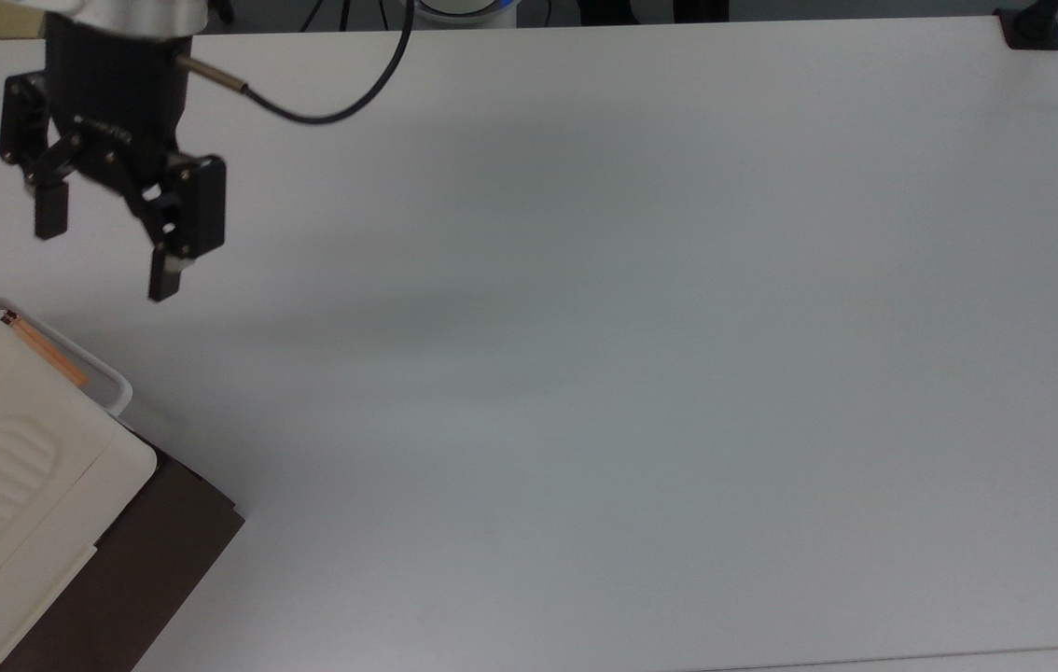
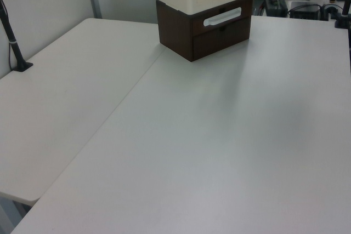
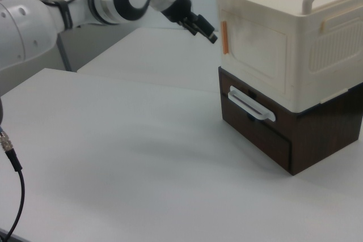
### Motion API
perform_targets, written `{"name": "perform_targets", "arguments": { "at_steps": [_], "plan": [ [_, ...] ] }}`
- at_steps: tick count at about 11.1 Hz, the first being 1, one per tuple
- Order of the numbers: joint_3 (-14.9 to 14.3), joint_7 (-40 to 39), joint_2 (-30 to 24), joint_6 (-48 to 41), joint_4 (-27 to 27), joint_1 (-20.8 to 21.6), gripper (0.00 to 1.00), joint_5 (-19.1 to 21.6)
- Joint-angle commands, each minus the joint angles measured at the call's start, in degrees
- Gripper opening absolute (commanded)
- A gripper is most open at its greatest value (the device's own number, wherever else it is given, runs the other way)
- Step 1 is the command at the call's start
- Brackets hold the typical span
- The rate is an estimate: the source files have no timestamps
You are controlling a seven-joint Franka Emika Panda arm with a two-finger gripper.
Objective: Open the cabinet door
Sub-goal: 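Move the gripper to the orange handle strip on the cream cabinet door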
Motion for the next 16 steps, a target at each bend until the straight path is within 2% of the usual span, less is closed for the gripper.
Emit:
{"name": "perform_targets", "arguments": {
  "at_steps": [1, 3, 5, 6, 10, 13, 16],
  "plan": [
    [-1.6, 2.6, 3.7, 6.9, 2.1, 0.3, 0.98, -0.3],
    [-2.1, 5.5, 5.3, 12.0, 2.1, -0.3, 0.84, -0.4],
    [-2.2, 5.7, 5.9, 13.2, 2.2, -0.5, 0.69, -0.9],
    [-2.1, 5.7, 6.0, 14.8, 2.2, -0.8, 0.56, -1.5],
    [-2.0, 5.2, 6.5, 15.2, 1.6, -0.8, 0.20, -3.4],
    [-1.7, 4.8, 6.4, 14.9, -0.2, -0.8, 0.08, -6.3],
    [-1.2, 3.7, 3.5, 13.2, -4.8, -0.7, 0.07, -6.0]
  ]
}}
